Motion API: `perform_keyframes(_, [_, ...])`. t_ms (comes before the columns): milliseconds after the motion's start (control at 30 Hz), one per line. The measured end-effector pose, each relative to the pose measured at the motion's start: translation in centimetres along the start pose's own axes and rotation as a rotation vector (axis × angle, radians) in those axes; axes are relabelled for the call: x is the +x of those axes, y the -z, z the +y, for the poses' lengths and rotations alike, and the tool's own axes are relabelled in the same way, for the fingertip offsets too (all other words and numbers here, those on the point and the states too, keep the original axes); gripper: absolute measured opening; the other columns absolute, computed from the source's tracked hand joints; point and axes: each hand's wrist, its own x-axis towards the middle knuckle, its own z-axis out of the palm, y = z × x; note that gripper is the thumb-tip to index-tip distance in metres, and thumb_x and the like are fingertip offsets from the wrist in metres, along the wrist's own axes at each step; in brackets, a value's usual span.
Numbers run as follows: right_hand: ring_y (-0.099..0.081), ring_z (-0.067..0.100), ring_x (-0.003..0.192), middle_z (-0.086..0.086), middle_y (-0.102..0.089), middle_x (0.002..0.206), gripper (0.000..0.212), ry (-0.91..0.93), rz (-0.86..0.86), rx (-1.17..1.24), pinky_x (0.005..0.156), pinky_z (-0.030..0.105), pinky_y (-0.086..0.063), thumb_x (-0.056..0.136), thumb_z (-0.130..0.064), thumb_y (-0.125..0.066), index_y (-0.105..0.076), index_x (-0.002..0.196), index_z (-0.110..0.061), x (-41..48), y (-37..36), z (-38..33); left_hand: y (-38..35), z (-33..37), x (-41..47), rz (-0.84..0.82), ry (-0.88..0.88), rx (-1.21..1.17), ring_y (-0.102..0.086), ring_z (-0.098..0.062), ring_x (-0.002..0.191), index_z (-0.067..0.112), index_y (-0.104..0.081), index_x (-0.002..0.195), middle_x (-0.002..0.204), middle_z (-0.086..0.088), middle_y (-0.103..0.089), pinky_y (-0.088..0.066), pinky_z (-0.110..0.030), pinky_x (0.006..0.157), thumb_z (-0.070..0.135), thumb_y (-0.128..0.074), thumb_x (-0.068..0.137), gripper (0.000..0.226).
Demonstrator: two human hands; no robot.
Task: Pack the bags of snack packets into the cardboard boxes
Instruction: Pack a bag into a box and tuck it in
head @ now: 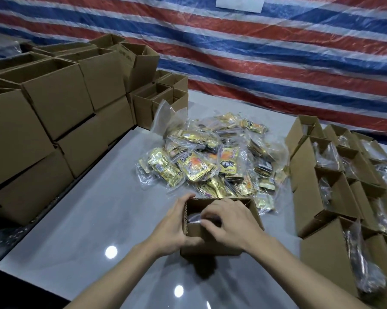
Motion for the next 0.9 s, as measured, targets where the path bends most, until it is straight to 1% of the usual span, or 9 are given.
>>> perform_keyframes(133, [-0.057,0.03,0.112,0.006,-0.067,0.117,0.057,-0.279,-0.39,0.116,0.088,0.042,-0.037,0.095,-0.061,-0.017,-0.064,0.099,-0.029,2.4,-0.6,0.6,0.2,0.2,-0.1,-0.038,-0.008,0.018,-0.047,-0.007,0.126,0.058,-0.019,0.137,0.137,0.018,-0.039,-0.045,-0.037,0.104,0.047,-0.088,0.057,0.107])
perform_keyframes(233, [-0.059,0.032,0.113,0.009,-0.065,0.118,0.052,-0.372,-0.526,0.243,0.097,0.041,-0.044,0.098,-0.056,-0.03,-0.067,0.104,-0.021,3.3,-1.1,0.9,0.3,0.0,-0.4,-0.057,-0.012,0.056,-0.046,-0.002,0.123,0.058,-0.017,0.138,0.133,0.027,-0.036,-0.046,-0.034,0.103,0.048,-0.088,0.056,0.109])
perform_keyframes(333, [-0.063,0.028,0.106,0.003,-0.069,0.11,0.038,-0.269,-0.366,0.14,0.086,0.04,-0.047,0.097,-0.049,-0.041,-0.067,0.111,-0.026,3.5,-0.7,0.4,0.4,-0.1,0.0,-0.057,-0.02,0.047,-0.045,-0.002,0.125,0.062,-0.015,0.136,0.135,0.021,-0.038,-0.044,-0.031,0.104,0.05,-0.087,0.057,0.108])
perform_keyframes(467, [-0.066,0.029,0.093,0.002,-0.07,0.095,0.033,-0.084,-0.071,-0.157,0.073,0.037,-0.047,0.091,-0.049,-0.044,-0.067,0.1,-0.027,2.8,1.1,-1.5,0.6,-0.5,0.3,-0.05,-0.043,0.04,-0.046,0.004,0.121,0.068,-0.012,0.133,0.131,0.029,-0.037,-0.043,-0.021,0.099,0.047,-0.087,0.057,0.109])
perform_keyframes(567, [-0.064,0.025,0.075,-0.002,-0.069,0.076,0.037,-0.088,0.131,-0.065,0.063,0.032,-0.047,0.089,-0.051,-0.042,-0.066,0.082,-0.024,4.2,3.4,-1.7,0.5,-0.9,0.4,-0.037,-0.05,0.024,-0.043,0.005,0.125,0.061,-0.016,0.139,0.132,0.032,-0.036,-0.041,-0.021,0.102,0.049,-0.087,0.056,0.11])
perform_keyframes(667, [-0.062,0.019,0.063,-0.004,-0.064,0.064,0.04,-0.146,0.277,0.24,0.064,0.033,-0.054,0.09,-0.049,-0.046,-0.063,0.069,-0.02,8.0,5.4,-0.5,0.5,-1.1,0.3,-0.035,-0.03,0.067,-0.043,0.003,0.126,0.061,-0.012,0.14,0.134,0.036,-0.031,-0.043,-0.029,0.104,0.059,-0.085,0.054,0.113])
perform_keyframes(767, [-0.064,0.016,0.081,-0.006,-0.066,0.086,0.023,-0.251,0.186,0.302,0.076,0.039,-0.056,0.091,-0.042,-0.057,-0.064,0.095,-0.021,13.5,5.2,2.1,0.6,-0.8,0.3,-0.048,-0.024,0.075,-0.041,0.01,0.124,0.062,-0.011,0.14,0.133,0.042,-0.027,-0.044,-0.029,0.102,0.062,-0.085,0.054,0.113])
perform_keyframes(833, [-0.061,0.016,0.09,-0.003,-0.06,0.098,0.031,-0.311,0.055,0.318,0.086,0.042,-0.055,0.092,-0.04,-0.059,-0.056,0.114,-0.017,16.5,3.7,3.5,0.9,-0.7,0.7,-0.069,-0.033,0.082,-0.037,0.016,0.123,0.062,-0.01,0.139,0.132,0.046,-0.024,-0.043,-0.027,0.102,0.064,-0.085,0.054,0.112])
perform_keyframes(900, [-0.06,0.017,0.091,0.002,-0.057,0.105,0.043,-0.371,-0.04,0.342,0.085,0.037,-0.054,0.095,-0.038,-0.059,-0.05,0.127,-0.011,18.6,1.9,4.5,1.4,-0.7,1.3,-0.099,-0.026,0.075,-0.04,0.016,0.12,0.061,-0.011,0.138,0.131,0.044,-0.028,-0.044,-0.027,0.101,0.065,-0.085,0.053,0.112])
